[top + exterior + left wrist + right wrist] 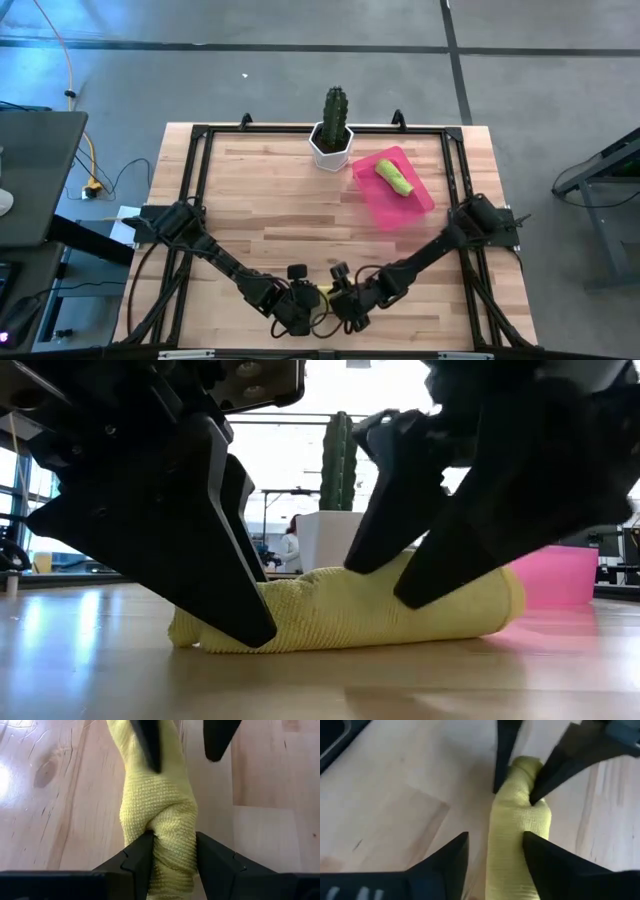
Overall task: Roll microfiber towels into tight, uniform cylinder then place into a basket
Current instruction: Put the rolled yellow towel into the pink bin
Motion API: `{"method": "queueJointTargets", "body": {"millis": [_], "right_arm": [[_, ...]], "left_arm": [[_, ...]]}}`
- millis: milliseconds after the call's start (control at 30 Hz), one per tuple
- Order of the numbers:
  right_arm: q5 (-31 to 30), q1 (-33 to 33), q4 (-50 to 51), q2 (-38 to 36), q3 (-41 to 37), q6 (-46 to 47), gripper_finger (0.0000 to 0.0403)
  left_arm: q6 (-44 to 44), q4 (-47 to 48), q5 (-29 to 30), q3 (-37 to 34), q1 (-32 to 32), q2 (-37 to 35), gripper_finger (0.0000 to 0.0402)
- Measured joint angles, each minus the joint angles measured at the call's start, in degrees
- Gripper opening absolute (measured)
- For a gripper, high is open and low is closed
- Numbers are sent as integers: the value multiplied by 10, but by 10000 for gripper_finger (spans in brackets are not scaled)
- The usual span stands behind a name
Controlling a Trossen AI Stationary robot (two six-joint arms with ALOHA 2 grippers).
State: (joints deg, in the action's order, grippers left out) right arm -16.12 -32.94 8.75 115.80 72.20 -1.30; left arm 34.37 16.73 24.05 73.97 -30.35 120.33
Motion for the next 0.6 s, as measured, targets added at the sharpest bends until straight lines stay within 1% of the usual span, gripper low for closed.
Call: {"method": "queueJointTargets", "body": {"millis": [133,267,433,600], "right_arm": [[-2,12,0,13,0,11,212],[1,26,2,20,1,13,222],[5,36,10,29,2,15,215],[7,37,29,32,4,56,180]], "left_arm": [[1,0,-5,0,0,0,131],[5,-1,-5,0,0,0,131],[15,-1,-7,0,0,0,131],[14,-1,-10,0,0,-6,131]]}}
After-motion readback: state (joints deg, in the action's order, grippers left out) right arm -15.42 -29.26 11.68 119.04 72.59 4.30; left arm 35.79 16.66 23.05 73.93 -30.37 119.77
